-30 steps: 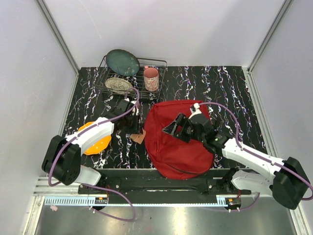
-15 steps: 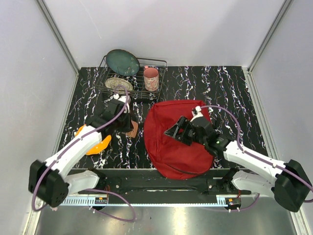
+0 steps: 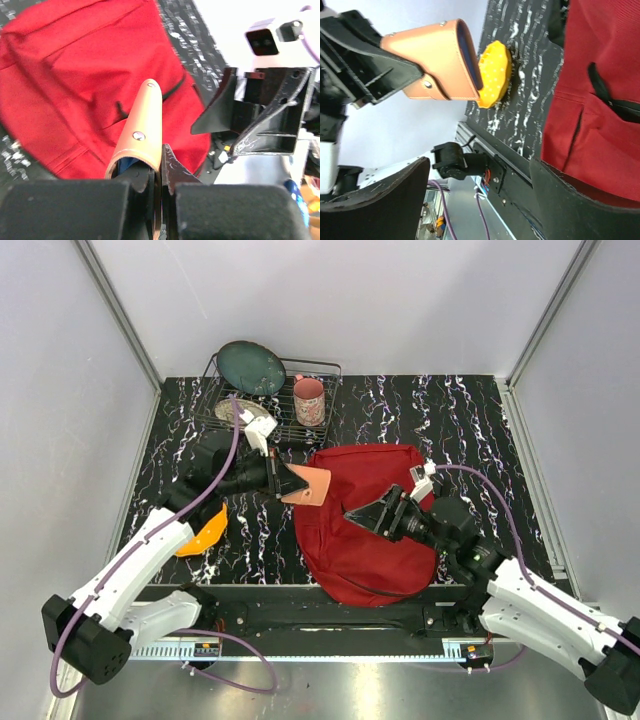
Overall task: Pack the student bag
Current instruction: Pick up the personal item from the center of the board.
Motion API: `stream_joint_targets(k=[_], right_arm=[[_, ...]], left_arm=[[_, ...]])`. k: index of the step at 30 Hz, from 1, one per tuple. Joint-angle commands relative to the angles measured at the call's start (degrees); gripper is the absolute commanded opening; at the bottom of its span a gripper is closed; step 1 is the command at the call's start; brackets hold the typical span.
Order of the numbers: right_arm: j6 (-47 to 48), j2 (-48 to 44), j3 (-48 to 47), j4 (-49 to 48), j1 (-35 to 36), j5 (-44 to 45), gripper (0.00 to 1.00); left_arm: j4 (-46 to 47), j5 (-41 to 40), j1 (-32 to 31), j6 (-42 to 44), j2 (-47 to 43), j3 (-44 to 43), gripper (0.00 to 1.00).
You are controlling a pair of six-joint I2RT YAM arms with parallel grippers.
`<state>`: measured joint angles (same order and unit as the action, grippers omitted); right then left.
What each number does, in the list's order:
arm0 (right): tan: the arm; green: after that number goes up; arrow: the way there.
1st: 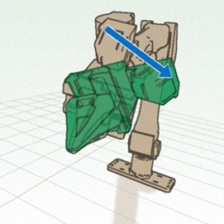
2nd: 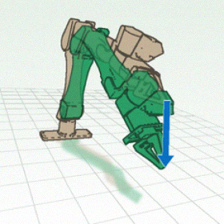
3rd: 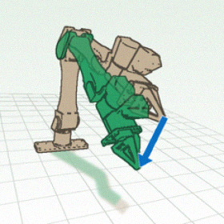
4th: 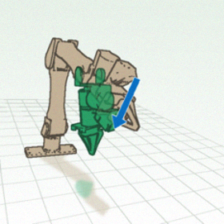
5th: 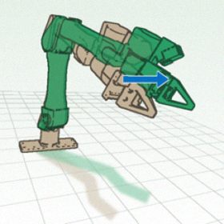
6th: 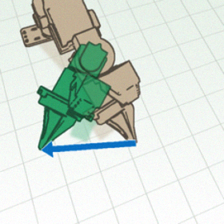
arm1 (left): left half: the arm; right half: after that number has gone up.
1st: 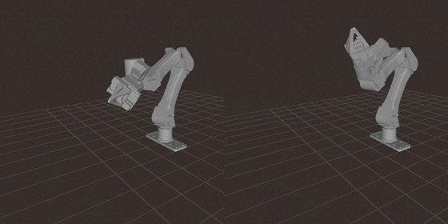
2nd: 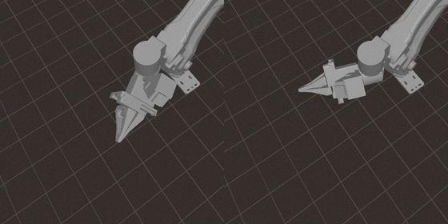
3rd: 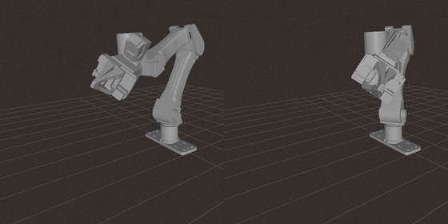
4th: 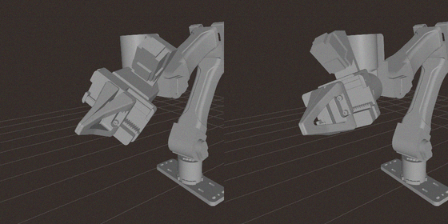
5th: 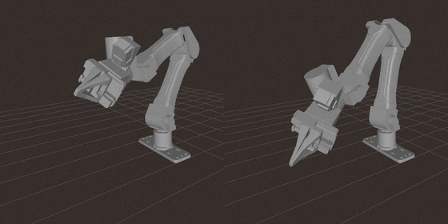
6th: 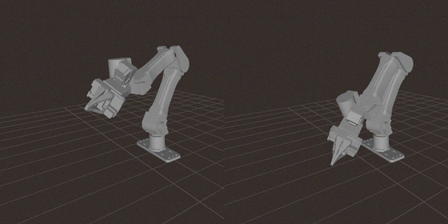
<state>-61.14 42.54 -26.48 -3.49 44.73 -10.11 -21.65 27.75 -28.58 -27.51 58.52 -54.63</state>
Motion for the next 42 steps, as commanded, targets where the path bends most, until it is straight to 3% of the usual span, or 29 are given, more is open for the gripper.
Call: stream_joint_targets(k=[1,12,17,25,34,37,42], right_arm=[[2.08,-3.08,-0.77,-5.56,0.18,-3.16,0.87],[2.44,-2.21,-0.50,-11.80,0.18,-8.35,0.88],[2.17,-1.59,0.20,-11.90,0.18,-6.16,0.88],[0.68,-4.40,2.83,-9.08,0.18,4.74,0.88],[2.61,-2.21,3.72,-18.30,0.18,0.45,0.82],[2.26,0.95,2.75,-20.33,0.18,-2.63,0.73],[0.51,2.20,3.54,-22.79,0.18,-3.17,0.21]], left_arm=[[13.47,13.03,-0.16,-5.97,0.01,1.02,0.00],[21.47,16.99,-1.92,-11.95,1.15,6.20,0.00],[25.59,19.18,-2.89,-13.71,3.17,6.47,0.00],[26.66,27.18,-4.03,-13.01,5.99,4.53,0.00],[27.27,29.47,-5.61,-12.22,8.54,4.36,0.00],[28.59,29.38,-6.05,-12.66,9.85,3.74,0.00],[28.77,27.72,-6.14,-12.83,11.00,3.13,0.02]])
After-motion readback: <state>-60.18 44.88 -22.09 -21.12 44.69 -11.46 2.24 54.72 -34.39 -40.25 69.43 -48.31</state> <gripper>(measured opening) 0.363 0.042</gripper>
